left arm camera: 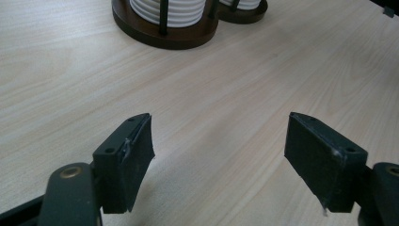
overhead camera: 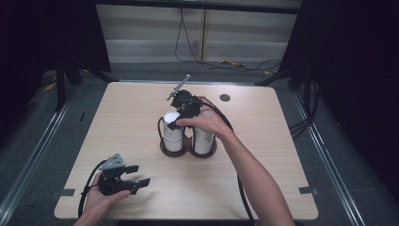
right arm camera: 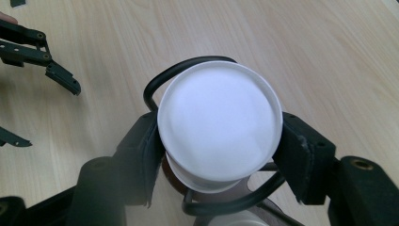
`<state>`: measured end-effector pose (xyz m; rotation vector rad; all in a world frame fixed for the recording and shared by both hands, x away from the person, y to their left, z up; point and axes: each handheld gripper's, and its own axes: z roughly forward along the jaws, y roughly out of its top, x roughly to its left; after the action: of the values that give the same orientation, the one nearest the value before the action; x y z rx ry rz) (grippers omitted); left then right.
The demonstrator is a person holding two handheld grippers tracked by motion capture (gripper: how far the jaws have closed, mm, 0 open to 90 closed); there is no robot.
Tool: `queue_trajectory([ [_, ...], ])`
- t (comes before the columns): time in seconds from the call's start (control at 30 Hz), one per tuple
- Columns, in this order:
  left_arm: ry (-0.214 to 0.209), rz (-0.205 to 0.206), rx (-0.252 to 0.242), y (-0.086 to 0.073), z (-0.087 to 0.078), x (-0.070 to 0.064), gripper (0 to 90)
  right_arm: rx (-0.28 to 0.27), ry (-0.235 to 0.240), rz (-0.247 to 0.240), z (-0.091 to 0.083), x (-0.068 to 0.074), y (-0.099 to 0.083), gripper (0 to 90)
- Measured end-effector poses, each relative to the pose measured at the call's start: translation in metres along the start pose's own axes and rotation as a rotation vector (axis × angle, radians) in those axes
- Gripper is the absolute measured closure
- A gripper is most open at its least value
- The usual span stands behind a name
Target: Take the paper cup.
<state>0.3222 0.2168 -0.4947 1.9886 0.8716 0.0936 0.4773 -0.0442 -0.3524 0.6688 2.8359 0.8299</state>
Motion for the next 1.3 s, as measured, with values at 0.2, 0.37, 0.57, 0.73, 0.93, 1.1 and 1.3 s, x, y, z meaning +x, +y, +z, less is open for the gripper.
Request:
queue_trajectory([
  [0.2,-0.003,0.003,0.001,0.000,0.001,0.000,24.1,-0.016,-0.016,0.000,-0.010,0.001,0.004,37.5],
  [0.37,0.000,0.001,-0.001,0.000,0.000,0.000,23.8,-0.026,-0.020,0.005,-0.015,0.004,0.006,37.8],
  [0.57,-0.004,0.003,0.001,0.000,0.000,0.000,23.7,-0.039,-0.020,0.012,-0.020,0.006,0.008,37.9],
  [0.73,0.007,0.005,-0.008,0.000,-0.001,0.000,23.8,-0.053,-0.021,0.019,-0.025,0.005,0.008,38.1],
  [0.93,0.047,0.054,-0.065,0.004,-0.004,-0.003,29.3,-0.071,-0.012,0.028,-0.031,0.005,0.008,38.1],
  [1.1,0.037,0.033,-0.045,0.004,-0.004,-0.001,29.3,-0.089,-0.014,0.029,-0.036,0.004,0.009,38.1],
  [1.3,0.033,0.016,-0.031,0.005,-0.004,0.000,29.7,-0.118,-0.019,0.032,-0.044,0.004,0.008,38.1],
])
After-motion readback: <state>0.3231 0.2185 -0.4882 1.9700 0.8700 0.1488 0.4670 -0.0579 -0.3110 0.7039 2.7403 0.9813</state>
